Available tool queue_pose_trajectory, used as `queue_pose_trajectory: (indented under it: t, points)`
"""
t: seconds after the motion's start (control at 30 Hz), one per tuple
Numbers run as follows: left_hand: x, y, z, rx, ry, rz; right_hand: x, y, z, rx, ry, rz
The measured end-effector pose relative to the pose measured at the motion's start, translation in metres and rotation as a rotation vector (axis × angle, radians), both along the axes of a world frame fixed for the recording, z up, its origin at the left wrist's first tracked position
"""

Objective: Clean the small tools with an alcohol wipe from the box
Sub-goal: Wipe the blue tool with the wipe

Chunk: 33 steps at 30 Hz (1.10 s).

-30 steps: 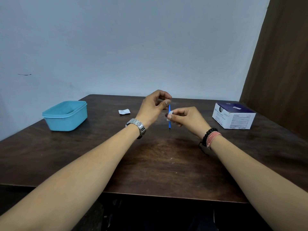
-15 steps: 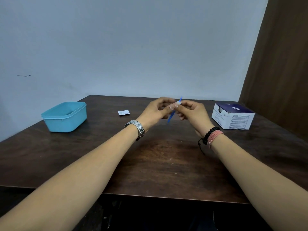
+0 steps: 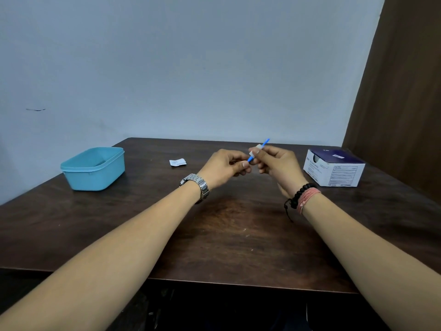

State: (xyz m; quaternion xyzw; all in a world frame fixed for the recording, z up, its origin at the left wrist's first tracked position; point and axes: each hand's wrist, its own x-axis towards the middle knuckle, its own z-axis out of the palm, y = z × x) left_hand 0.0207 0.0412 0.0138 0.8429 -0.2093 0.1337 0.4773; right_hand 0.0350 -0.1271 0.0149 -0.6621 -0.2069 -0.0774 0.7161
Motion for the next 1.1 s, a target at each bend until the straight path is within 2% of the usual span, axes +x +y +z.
queue_pose_trajectory:
  t: [0.2, 0.37, 0.57, 0.7, 0.83, 0.93, 1.03, 1.1]
  points:
    - [0.005, 0.001, -0.002, 0.028, 0.001, 0.037, 0.002, -0.005, 0.006, 0.091, -0.022, -0.072]
    - [0.005, 0.003, -0.003, 0.105, -0.032, 0.067, -0.002, 0.002, 0.002, 0.009, -0.012, -0.007]
    - [0.003, 0.009, 0.002, 0.212, -0.074, 0.172, 0.007, -0.006, 0.007, 0.202, -0.064, -0.170]
    - [0.001, 0.026, 0.016, 0.248, -0.063, 0.326, 0.013, -0.007, 0.003, 0.242, -0.039, -0.211]
    - [-0.018, 0.056, 0.037, 0.166, -0.024, 0.471, 0.011, 0.001, -0.007, 0.144, -0.062, -0.076]
    - [-0.038, 0.102, 0.053, 0.174, -0.025, 0.619, 0.006, 0.011, -0.012, 0.064, -0.057, 0.014]
    - [-0.063, 0.156, 0.071, 0.291, -0.039, 0.832, 0.003, 0.017, -0.014, 0.045, -0.021, 0.077]
    - [-0.080, 0.189, 0.080, 0.464, -0.004, 0.983, 0.003, 0.021, -0.016, 0.042, 0.002, 0.092]
